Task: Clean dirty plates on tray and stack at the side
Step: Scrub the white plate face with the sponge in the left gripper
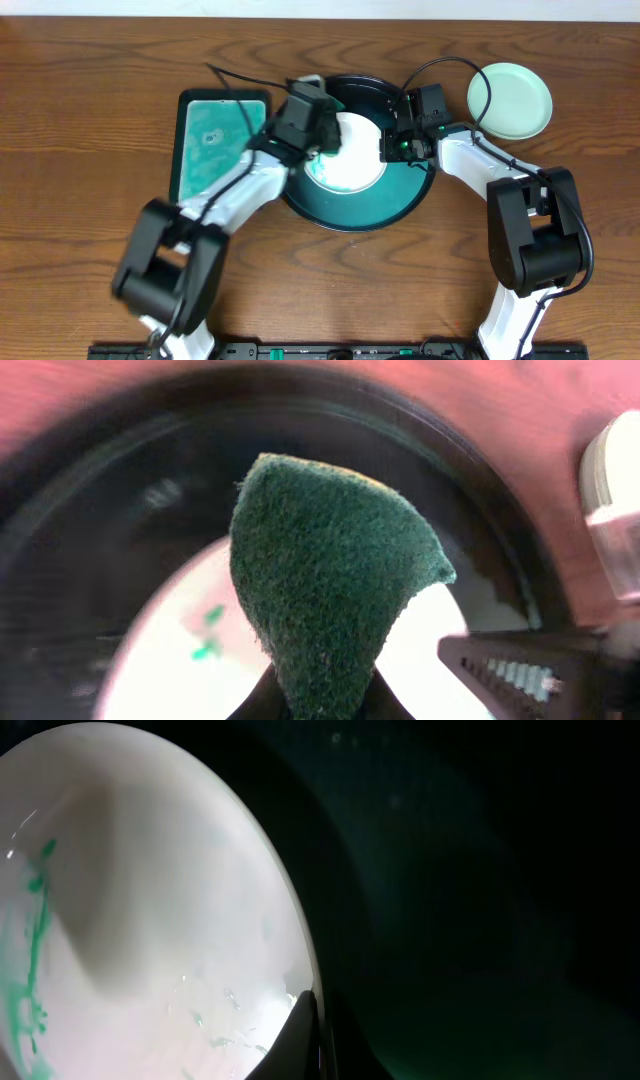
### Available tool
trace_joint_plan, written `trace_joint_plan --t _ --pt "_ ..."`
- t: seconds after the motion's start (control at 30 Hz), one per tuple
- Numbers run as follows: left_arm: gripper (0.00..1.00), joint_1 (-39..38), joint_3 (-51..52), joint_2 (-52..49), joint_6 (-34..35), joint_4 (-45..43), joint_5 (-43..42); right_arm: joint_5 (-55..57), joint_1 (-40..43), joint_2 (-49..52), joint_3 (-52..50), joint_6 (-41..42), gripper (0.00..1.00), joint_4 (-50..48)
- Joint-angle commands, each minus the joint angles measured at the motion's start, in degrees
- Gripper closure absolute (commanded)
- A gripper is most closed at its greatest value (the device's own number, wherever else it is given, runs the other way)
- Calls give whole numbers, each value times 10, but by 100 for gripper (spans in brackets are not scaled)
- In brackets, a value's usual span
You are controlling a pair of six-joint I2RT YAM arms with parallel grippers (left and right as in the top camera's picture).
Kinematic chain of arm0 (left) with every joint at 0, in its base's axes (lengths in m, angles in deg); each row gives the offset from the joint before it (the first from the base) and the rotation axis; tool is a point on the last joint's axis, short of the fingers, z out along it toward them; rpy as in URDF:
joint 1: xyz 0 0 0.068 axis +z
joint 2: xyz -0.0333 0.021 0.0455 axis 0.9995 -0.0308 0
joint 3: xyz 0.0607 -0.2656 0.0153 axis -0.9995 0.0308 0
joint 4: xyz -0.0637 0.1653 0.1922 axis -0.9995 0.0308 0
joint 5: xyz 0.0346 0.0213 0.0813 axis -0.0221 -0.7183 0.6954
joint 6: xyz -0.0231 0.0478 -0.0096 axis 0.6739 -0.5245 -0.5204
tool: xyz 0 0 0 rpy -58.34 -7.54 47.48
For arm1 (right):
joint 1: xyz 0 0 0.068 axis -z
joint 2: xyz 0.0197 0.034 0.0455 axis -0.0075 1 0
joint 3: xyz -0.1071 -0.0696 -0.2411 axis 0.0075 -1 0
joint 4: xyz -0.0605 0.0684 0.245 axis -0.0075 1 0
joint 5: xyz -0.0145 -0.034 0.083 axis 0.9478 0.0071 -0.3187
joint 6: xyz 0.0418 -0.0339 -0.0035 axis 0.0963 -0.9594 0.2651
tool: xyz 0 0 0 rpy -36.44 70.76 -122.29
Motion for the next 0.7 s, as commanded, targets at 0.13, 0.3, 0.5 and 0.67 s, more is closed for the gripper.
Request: trace_joint_plan --t 0.13,0.3,0.5,0.67 --pt "93 -40 -2 -74 28 -72 -1 -9 -13 9 -2 -10 99 6" --pt "65 -46 -2 -85 -1 -73 -1 -9 -13 9 -2 -10 99 7" --pt "59 -44 -2 -54 -34 -63 22 -9 -13 9 -2 -10 99 7" --pt "57 -44 -2 -19 -36 -52 30 -9 -13 9 -2 -10 99 8"
